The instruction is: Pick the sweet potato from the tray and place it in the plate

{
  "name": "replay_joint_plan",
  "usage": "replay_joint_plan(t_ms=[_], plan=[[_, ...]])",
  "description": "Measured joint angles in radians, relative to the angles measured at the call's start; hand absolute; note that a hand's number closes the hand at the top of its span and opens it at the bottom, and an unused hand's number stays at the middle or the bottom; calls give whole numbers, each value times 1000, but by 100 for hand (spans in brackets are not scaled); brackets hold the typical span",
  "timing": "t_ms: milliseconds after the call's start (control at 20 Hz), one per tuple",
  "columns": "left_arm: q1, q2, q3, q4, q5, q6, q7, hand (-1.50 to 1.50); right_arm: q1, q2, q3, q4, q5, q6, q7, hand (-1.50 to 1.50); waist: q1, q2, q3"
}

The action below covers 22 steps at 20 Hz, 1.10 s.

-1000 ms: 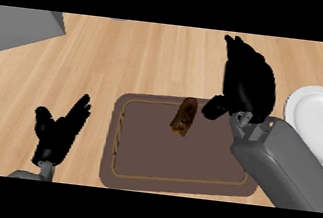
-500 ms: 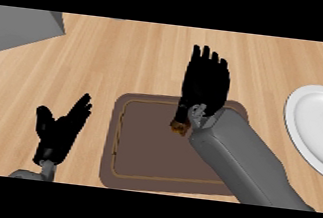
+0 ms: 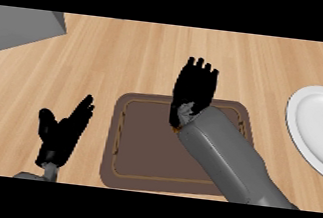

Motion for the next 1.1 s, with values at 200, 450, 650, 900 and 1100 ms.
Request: replay_joint_plan(t_ms=[200, 450, 650, 900, 1100], plan=[[-12, -2, 4, 7, -3, -6, 13, 0, 12, 7, 31, 43, -33, -33, 9, -150, 1, 1, -1], [-12, -9, 11, 13, -9, -11, 1, 0, 14, 8, 86, 55, -66, -60, 27, -150, 0, 0, 0], [-9, -11, 13, 1, -8, -11, 21, 0, 13, 8, 98, 109, -42, -66, 25, -150, -1, 0, -1], [-3, -19, 13, -2, -15, -7, 21, 0, 19, 10, 106, 159, -25, -71, 26, -150, -3, -1, 0], [6, -12, 23, -8, -12, -21, 18, 0, 5, 11, 87, 188, -32, -68, 17, -150, -3, -2, 0]])
